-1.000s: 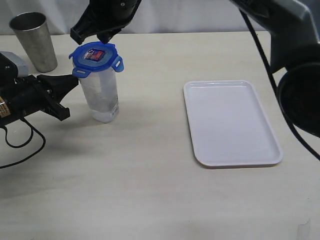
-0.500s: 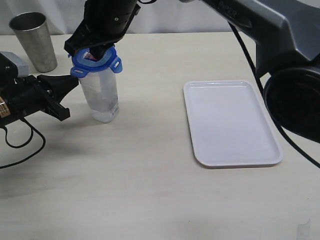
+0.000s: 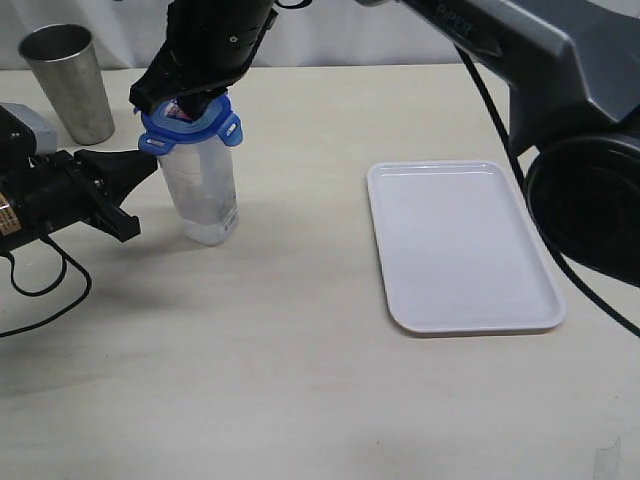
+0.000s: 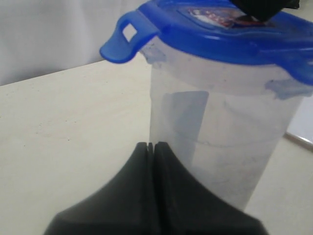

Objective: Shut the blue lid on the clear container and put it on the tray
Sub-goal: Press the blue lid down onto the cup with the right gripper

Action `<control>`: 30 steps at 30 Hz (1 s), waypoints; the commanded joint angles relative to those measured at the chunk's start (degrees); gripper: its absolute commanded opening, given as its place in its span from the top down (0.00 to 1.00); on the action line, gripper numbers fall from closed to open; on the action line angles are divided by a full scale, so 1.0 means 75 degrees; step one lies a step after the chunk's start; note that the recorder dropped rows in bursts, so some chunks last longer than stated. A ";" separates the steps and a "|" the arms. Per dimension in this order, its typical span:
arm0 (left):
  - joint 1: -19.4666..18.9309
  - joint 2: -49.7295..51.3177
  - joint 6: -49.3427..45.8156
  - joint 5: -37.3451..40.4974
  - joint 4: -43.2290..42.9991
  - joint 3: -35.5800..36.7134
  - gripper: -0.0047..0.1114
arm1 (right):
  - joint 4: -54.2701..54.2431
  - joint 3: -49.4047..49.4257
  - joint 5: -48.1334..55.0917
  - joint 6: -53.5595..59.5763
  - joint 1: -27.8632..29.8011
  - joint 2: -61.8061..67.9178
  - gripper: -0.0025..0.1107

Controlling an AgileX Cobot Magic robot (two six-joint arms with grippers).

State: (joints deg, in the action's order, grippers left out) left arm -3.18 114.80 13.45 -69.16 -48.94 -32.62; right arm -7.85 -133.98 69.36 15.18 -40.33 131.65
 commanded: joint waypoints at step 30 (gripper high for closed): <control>0.0036 0.0026 0.0044 -0.0107 0.0087 -0.0039 0.96 | -0.0223 0.0005 0.0080 0.1041 0.0018 0.0110 0.94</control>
State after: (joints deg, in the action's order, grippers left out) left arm -3.18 114.80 13.45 -69.16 -48.83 -32.62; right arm -10.24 -133.98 69.36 21.24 -40.33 131.87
